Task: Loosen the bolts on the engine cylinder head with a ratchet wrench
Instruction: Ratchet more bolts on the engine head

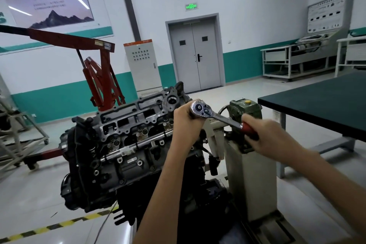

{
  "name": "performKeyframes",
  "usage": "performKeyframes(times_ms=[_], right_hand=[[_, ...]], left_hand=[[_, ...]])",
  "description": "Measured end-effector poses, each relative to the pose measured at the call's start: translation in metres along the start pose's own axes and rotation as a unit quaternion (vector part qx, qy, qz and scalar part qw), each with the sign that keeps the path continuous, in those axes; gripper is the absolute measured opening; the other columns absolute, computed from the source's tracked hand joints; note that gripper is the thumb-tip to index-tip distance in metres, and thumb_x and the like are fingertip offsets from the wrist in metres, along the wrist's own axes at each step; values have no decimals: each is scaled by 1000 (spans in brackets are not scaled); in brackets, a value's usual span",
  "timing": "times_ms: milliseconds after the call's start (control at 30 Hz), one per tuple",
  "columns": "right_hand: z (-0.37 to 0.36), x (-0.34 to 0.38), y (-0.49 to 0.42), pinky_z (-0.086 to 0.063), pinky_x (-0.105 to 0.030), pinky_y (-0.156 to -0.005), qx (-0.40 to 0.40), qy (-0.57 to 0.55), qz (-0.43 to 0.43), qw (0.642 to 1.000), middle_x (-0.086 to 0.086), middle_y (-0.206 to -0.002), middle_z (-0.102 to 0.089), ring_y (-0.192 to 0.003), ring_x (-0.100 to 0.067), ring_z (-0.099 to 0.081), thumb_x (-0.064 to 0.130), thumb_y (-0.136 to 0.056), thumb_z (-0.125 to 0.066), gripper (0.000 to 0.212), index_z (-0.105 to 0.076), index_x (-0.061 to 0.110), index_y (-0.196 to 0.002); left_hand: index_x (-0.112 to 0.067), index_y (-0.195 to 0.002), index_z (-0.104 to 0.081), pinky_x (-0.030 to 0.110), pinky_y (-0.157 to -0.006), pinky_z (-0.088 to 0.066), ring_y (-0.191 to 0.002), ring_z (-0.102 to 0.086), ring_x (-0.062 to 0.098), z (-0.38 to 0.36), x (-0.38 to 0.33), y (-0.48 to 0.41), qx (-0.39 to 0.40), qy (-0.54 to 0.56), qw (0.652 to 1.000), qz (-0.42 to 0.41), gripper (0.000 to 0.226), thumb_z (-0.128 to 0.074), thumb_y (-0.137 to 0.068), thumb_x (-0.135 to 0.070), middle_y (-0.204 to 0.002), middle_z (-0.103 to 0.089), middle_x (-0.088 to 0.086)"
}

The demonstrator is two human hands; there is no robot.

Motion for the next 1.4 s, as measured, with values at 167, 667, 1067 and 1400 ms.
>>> performKeyframes(times_ms=[167, 667, 1067, 1400], right_hand=[[-51, 57, 59, -36, -4, -45, -98, -220, -155, 958, 14, -57, -44, -48, -1, -51, 7, -78, -64, 22, -51, 16, -93], [5, 2, 7, -35, -8, -52, 27, -35, 19, 999, 12, -64, -51, -52, -2, -52, 2, -75, -65, 26, -52, 18, -91], [-89, 100, 59, -37, -6, -43, -129, -367, -190, 901, 7, -55, -54, -54, -1, -56, 3, -76, -59, 29, -45, 28, -79], [-17, 6, 25, -40, -8, -48, 16, -79, -7, 997, 17, -61, -46, -49, 4, -50, 2, -75, -68, 31, -54, 10, -102]], left_hand=[[-30, -56, -38, 13, -48, -24, -48, -33, 2, -8, -10, 5, -70, -22, 996, -57, 49, -54, -71, 13, -50, -37, -14], [-11, -54, -49, 20, -51, -30, -52, -33, 5, -6, -2, -5, 89, -42, 995, -8, 34, -63, -75, 11, -53, -45, -2], [-31, -59, -35, 15, -49, -24, -50, -27, 0, -9, -5, 8, -39, 28, 998, -33, 41, -54, -74, 3, -50, -35, -14], [-7, -51, -39, 24, -50, -25, -53, -26, 6, -9, -3, -4, 78, -58, 995, 3, 36, -59, -72, 13, -54, -39, 6]])
Point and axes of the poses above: each hand's wrist, its own y-axis away from the middle knuckle, its own z-axis out of the back of the hand, x = y × z, the point moved 7 cm from there along -y, towards the middle knuckle
